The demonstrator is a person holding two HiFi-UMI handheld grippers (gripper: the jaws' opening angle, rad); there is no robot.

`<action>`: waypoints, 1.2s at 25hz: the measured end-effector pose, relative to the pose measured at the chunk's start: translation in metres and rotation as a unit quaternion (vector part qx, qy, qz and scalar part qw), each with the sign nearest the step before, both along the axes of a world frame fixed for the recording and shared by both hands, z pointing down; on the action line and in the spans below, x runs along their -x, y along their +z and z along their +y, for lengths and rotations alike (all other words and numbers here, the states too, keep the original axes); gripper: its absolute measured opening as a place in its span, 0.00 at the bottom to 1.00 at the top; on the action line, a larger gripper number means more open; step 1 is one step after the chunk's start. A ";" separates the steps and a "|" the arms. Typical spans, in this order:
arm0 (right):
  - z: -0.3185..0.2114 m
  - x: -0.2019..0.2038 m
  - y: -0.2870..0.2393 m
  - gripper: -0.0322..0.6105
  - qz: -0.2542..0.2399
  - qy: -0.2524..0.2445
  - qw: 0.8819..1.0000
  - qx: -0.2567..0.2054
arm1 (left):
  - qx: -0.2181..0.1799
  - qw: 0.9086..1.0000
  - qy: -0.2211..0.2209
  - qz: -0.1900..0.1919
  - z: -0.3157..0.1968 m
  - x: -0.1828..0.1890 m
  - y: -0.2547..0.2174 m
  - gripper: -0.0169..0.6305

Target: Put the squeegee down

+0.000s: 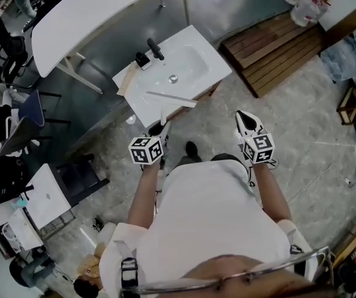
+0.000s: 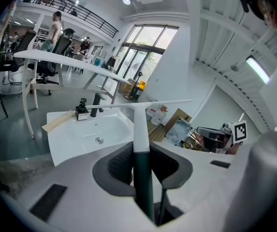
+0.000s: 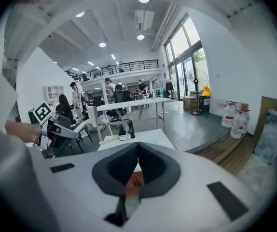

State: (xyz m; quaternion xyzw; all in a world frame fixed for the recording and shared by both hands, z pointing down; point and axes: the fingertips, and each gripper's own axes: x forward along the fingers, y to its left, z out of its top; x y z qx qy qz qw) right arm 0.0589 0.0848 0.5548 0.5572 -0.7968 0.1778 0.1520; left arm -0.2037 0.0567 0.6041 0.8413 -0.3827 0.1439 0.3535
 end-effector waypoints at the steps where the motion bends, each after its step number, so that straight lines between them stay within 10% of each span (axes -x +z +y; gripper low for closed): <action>1: -0.003 0.001 0.000 0.06 0.001 0.003 1.000 0.000 | 0.000 1.000 0.004 -0.001 -0.005 0.001 0.001 0.16; 17: -0.031 -0.024 0.010 0.06 0.000 0.034 0.999 0.017 | 0.012 1.000 0.025 0.000 -0.041 -0.020 0.008 0.16; 30: -0.123 -0.071 0.016 0.06 -0.018 -0.032 0.999 0.014 | 0.013 0.999 -0.029 -0.009 -0.086 -0.075 0.004 0.16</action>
